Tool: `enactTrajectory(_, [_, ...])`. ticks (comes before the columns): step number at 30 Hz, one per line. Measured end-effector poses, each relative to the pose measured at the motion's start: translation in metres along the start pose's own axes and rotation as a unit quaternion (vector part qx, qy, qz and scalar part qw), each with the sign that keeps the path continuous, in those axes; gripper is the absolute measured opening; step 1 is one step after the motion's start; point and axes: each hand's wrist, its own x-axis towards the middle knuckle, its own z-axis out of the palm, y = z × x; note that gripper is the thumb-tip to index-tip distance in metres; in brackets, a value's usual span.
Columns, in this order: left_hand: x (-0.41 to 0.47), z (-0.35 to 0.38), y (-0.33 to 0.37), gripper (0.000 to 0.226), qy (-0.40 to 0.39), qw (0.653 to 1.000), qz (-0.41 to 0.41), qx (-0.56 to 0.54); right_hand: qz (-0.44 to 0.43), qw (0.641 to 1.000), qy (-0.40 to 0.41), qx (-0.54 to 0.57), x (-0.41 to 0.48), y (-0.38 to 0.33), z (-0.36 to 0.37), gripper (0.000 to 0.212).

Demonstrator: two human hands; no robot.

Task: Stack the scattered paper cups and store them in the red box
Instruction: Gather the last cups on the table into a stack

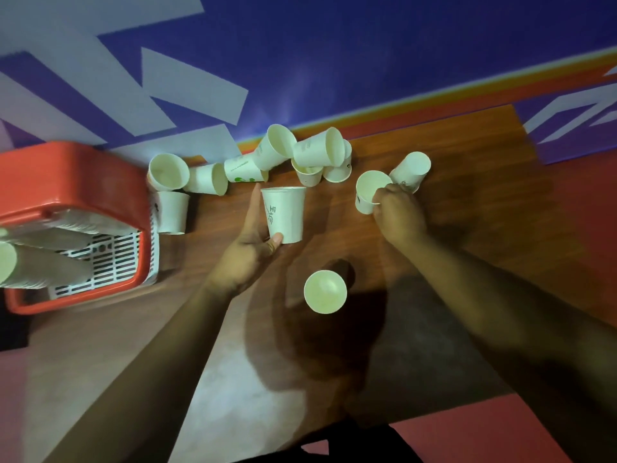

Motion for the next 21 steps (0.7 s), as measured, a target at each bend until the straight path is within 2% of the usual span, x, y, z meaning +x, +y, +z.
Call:
enactTrajectory(3, [-0.007, -0.005, -0.005, 0.083, 0.009, 0.999, -0.001, -0.030, -0.004, 0.993, 0.042, 0.106, -0.014, -0.010, -0.013, 0.012])
enactTrajectory(6, [-0.012, -0.016, -0.013, 0.086, 0.018, 0.998, -0.004, -0.052, -0.033, 0.972, 0.109, 0.208, -0.044, -0.029, -0.040, 0.012])
enactTrajectory(8, [-0.015, -0.021, -0.016, 0.088, 0.023, 0.998, -0.022, -0.055, -0.031, 0.957, 0.087, 0.275, -0.065, -0.042, -0.058, 0.014])
enactTrajectory(11, [-0.019, -0.023, -0.015, 0.090, 0.058, 0.997, -0.046, -0.036, -0.045, 0.939, -0.004, 0.341, -0.091, -0.056, -0.075, 0.018])
enactTrajectory(14, [-0.025, -0.023, -0.014, 0.084, 0.087, 0.995, -0.045, -0.006, -0.080, 0.945, -0.054, 0.314, -0.110, -0.066, -0.079, 0.027])
enactTrajectory(17, [-0.034, -0.024, -0.014, 0.069, 0.098, 0.994, -0.034, 0.022, -0.119, 0.952, -0.039, 0.279, -0.119, -0.071, -0.078, 0.025])
enactTrajectory(21, [-0.047, -0.024, -0.017, 0.067, 0.089, 0.995, -0.032, 0.037, -0.147, 0.972, -0.076, 0.165, -0.130, -0.075, -0.074, 0.079])
